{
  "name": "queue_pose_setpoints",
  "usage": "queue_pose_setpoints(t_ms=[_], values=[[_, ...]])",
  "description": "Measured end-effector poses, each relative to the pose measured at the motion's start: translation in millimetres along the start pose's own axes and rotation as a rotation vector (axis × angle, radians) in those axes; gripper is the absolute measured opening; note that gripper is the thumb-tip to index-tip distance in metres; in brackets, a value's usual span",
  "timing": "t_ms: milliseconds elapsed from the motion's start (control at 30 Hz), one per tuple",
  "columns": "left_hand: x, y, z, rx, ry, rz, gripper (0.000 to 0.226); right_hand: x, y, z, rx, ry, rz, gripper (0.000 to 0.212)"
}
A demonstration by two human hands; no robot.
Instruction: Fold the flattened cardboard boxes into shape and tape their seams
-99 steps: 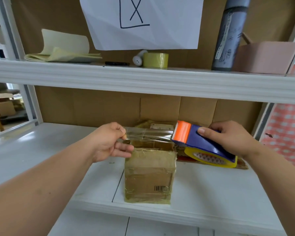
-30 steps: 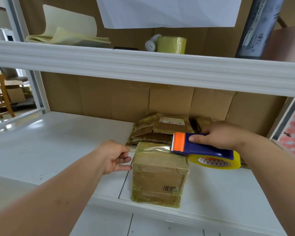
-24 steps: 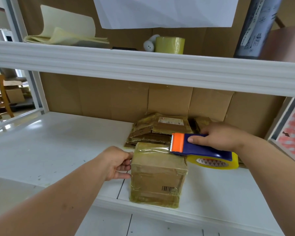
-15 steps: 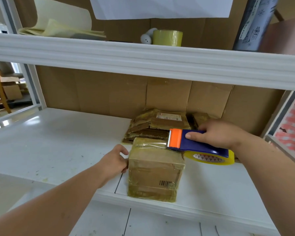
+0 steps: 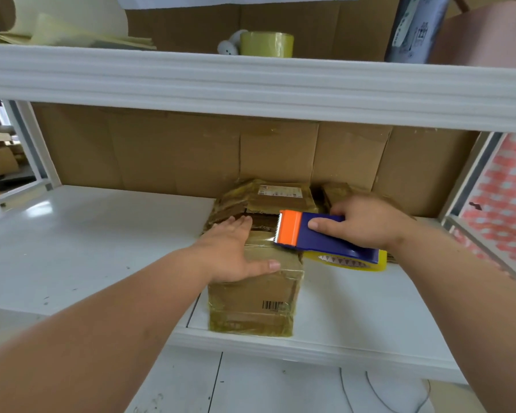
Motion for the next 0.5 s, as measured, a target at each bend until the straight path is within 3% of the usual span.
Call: queue_pose_setpoints(t_ms=[500], values=[[1.0,4.3,8.9,-0.088,-0.067,0.092,0.125,-2.9,-19.2,-10.4,0.112,-0.025,0.093,0.059]])
Point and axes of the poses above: each hand's wrist, its own x-axis towards the middle knuckle, its own y-axis out of the palm, z = x × y, the point moved 6 cm from there along x, towards the middle knuckle, and after that the axes turned 2 degrees about y, right-handed, at the moved point
